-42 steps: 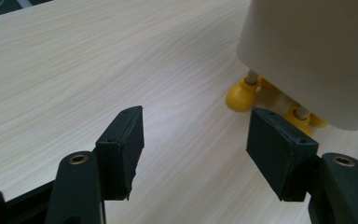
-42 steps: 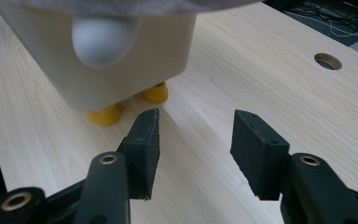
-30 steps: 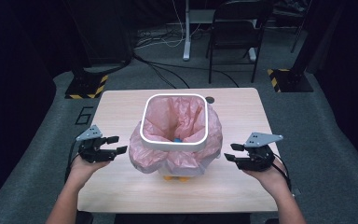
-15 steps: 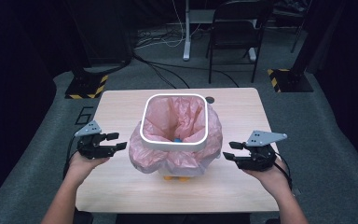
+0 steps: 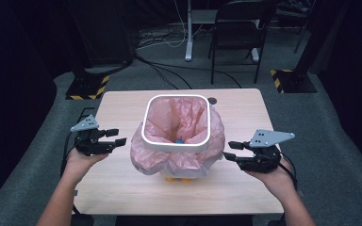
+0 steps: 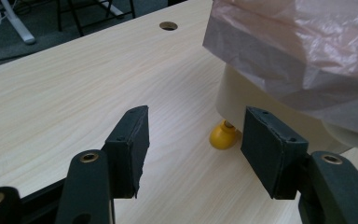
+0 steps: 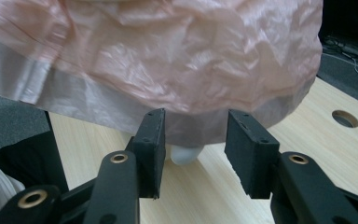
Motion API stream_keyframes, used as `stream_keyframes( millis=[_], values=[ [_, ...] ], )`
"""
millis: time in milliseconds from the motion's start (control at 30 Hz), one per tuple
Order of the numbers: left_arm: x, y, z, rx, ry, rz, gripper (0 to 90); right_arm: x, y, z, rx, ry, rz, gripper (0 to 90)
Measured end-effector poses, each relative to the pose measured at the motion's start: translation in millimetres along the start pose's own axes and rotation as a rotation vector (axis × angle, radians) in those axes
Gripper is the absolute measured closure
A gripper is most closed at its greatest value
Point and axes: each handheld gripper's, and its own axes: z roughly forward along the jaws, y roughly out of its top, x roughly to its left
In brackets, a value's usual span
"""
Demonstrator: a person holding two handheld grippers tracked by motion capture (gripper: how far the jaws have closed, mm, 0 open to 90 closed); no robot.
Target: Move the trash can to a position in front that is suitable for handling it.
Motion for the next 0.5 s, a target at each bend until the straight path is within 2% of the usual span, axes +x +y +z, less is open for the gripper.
stream_keyframes(
  millis=[367, 500],
  values=[
    [-3.1, 19.7, -6.1, -0.025, -0.031, 0.012, 42.5, 5.6, 14.8, -8.9, -0.036, 0.043, -0.013, 58.4],
    [-7.2, 31.0, -8.4, -0.040, -0.041, 0.033, 42.5, 9.4, 25.5, -12.7, -0.060, 0.085, -0.028, 58.4]
  ],
)
